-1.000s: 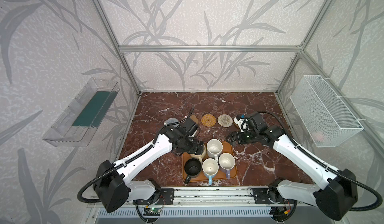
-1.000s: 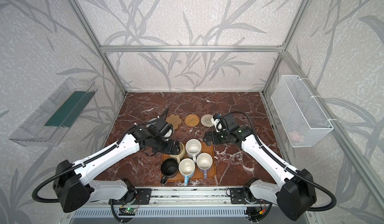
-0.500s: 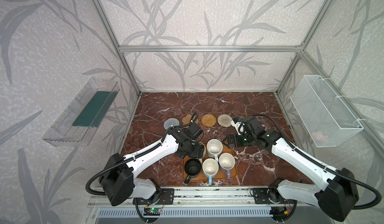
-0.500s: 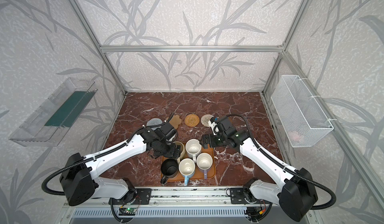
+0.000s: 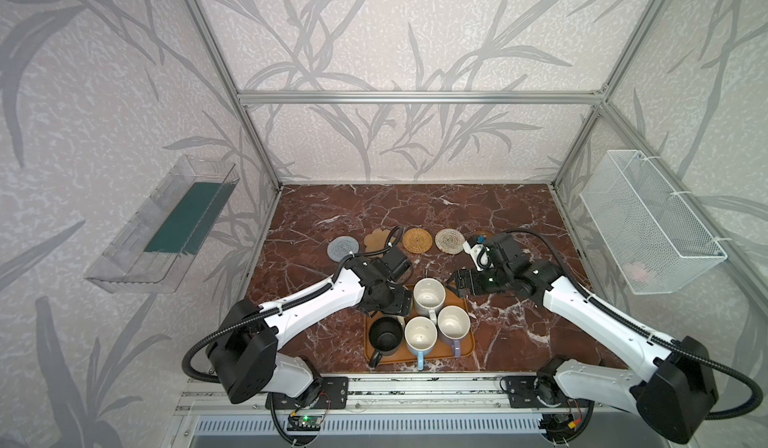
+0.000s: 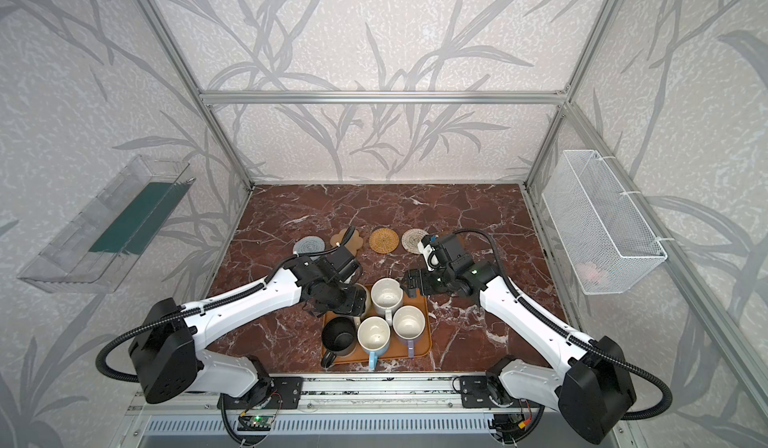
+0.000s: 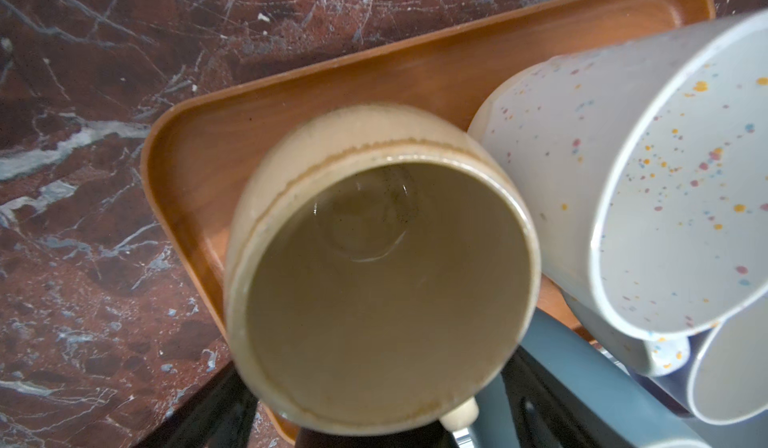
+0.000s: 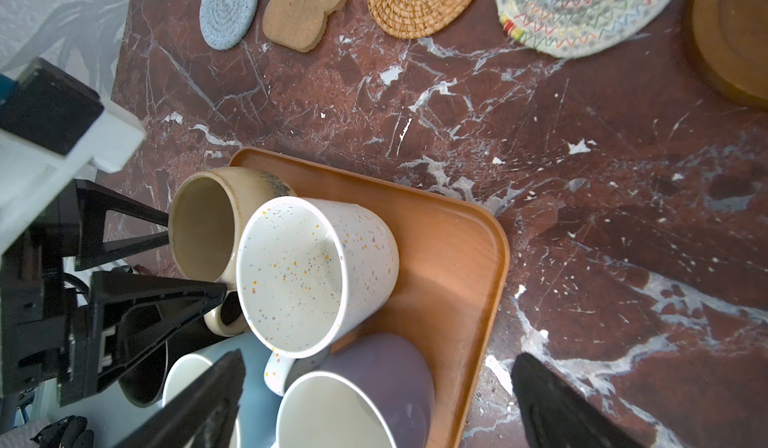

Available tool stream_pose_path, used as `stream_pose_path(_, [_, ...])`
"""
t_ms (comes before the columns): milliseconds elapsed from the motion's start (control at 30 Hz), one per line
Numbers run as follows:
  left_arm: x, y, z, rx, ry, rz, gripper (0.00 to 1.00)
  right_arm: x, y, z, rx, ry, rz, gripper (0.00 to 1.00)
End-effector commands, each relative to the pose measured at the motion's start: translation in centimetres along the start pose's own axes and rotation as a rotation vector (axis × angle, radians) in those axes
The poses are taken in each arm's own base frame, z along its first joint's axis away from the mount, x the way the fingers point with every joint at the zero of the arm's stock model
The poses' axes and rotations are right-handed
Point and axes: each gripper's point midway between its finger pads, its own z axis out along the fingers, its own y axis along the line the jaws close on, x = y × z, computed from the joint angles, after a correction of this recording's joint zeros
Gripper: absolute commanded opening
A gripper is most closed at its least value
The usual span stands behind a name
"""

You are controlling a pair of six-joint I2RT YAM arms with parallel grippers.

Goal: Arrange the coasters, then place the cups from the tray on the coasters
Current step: 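Lower left gripper onto the cream glazed mug handle and close it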

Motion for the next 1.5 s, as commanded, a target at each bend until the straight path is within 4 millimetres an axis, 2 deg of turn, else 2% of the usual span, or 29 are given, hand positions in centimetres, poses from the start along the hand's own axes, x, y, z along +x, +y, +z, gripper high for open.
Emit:
stream_pose_path(0, [0.8,1.0,0.5,-0.059,0.029,0.001,0.9,0.0,-0.3,0.1,0.017,-0.013,-0.012,1.0])
stream_pose_path(67, [0.7,1.1,0.2,-0.079,0.021,0.012,0.89,0.1,-0.5,0.2,0.025,-0.011,-0.012,1.0])
stream_pose_path(167, [0.5,1.5,0.5,-0.109,0.026,0.022,0.82,0.1,-0.6,0.5,0.027,-0.002,-0.012,1.0])
stream_pose_path(333, [0.5,1.6,1.5,-0.131,0.05,0.031,0.82,0.0,-0.5,0.6,0.028,0.005,-0.014,1.0])
stream_pose_path(733, [-0.6,1.7,0.9,-0.151,-0.001,0.043,0.75,-0.2,-0.7,0.7,0.043,0.006,-0.019,1.0])
stream_pose_path(1033, [-1.3,0.7,-0.2,-0.112,-0.019,0.028,0.66,-0.3,-0.6,0.8,0.036,0.006,-0.015,1.0])
stream_pose_path(1133, [-1.3,0.1,-0.5,-0.09,-0.012,0.015,0.6,-0.2,-0.6,0.8,0.037,0.007,-0.014,1.0])
stream_pose_path(1467, [-0.7,-0.5,-0.6,-0.093,0.028,0.0,0.56,0.5,-1.1,1.0,0.047,0.013,-0.004,1.0])
